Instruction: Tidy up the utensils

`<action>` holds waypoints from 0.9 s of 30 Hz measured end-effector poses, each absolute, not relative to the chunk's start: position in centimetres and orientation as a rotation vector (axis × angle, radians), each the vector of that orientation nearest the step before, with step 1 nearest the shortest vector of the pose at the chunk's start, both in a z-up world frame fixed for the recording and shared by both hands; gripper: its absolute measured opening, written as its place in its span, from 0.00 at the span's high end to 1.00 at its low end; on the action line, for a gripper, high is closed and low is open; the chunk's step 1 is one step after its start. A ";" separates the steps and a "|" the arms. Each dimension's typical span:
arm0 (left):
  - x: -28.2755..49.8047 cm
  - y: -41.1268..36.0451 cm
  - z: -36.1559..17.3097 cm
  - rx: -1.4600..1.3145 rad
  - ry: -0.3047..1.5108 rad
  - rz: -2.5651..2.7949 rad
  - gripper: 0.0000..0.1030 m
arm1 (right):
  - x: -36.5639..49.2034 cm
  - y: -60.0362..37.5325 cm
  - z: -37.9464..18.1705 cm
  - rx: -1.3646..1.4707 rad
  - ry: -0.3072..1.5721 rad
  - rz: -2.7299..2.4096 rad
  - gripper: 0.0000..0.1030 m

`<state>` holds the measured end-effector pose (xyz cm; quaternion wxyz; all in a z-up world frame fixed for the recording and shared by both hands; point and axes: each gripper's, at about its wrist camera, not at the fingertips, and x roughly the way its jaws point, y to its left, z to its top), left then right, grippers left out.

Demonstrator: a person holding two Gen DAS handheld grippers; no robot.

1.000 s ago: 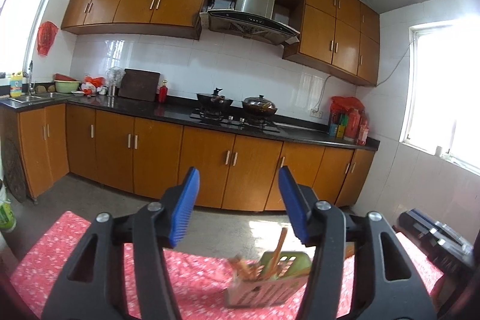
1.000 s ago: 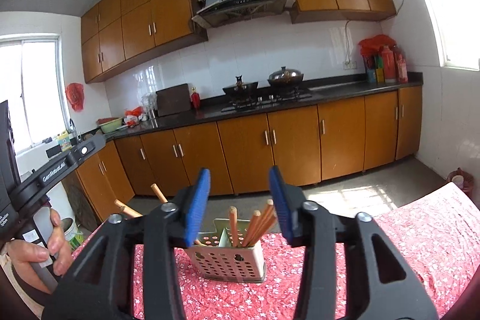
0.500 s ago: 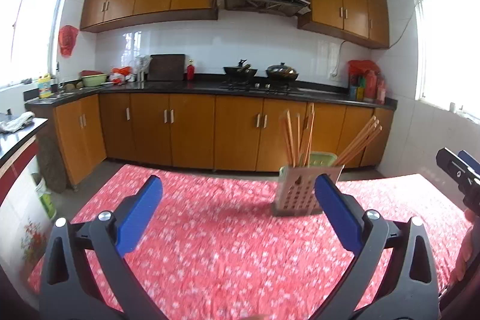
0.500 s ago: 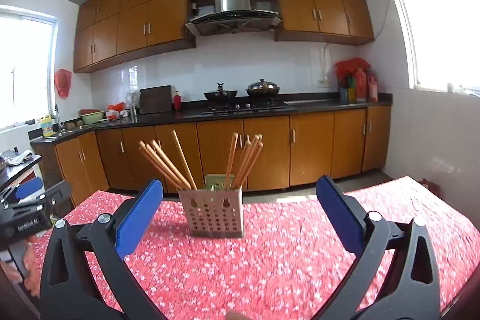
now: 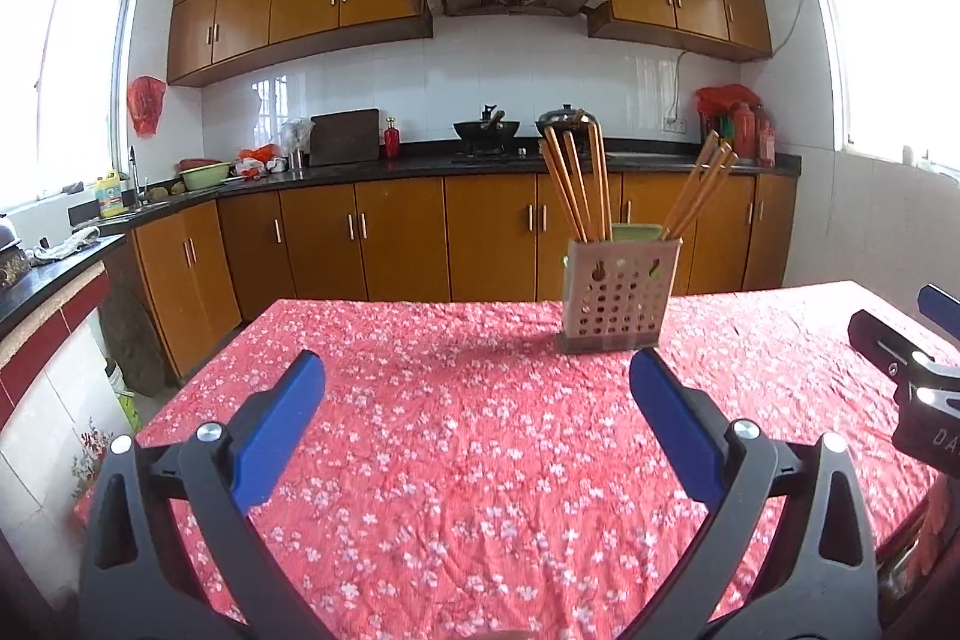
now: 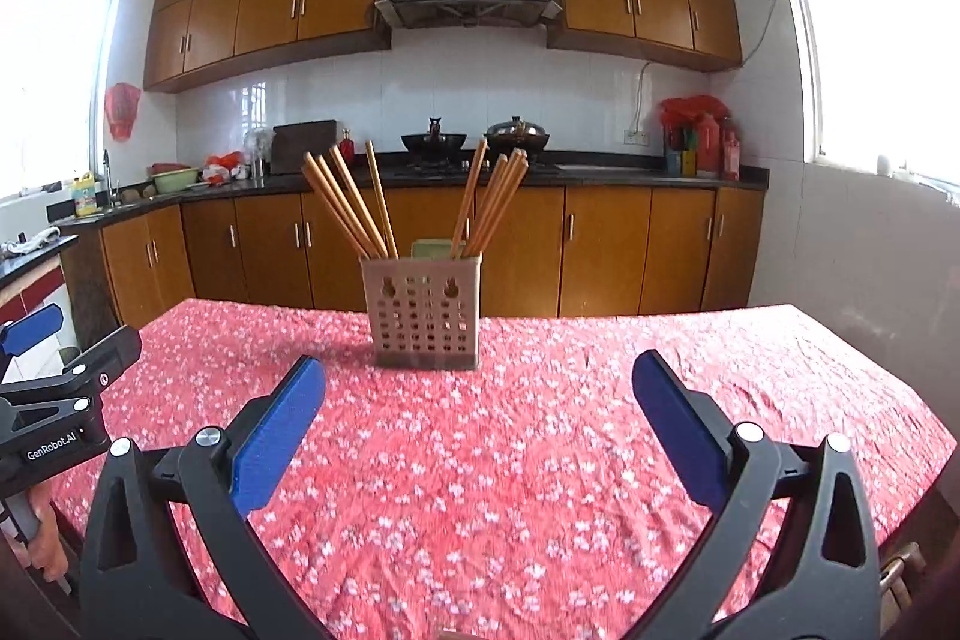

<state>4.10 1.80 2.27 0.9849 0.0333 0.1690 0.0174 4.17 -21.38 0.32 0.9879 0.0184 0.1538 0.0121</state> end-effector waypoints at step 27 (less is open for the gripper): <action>3.4 1.2 -2.8 0.055 0.426 0.033 0.04 | 3.3 -21.9 -4.3 0.041 0.410 0.003 0.02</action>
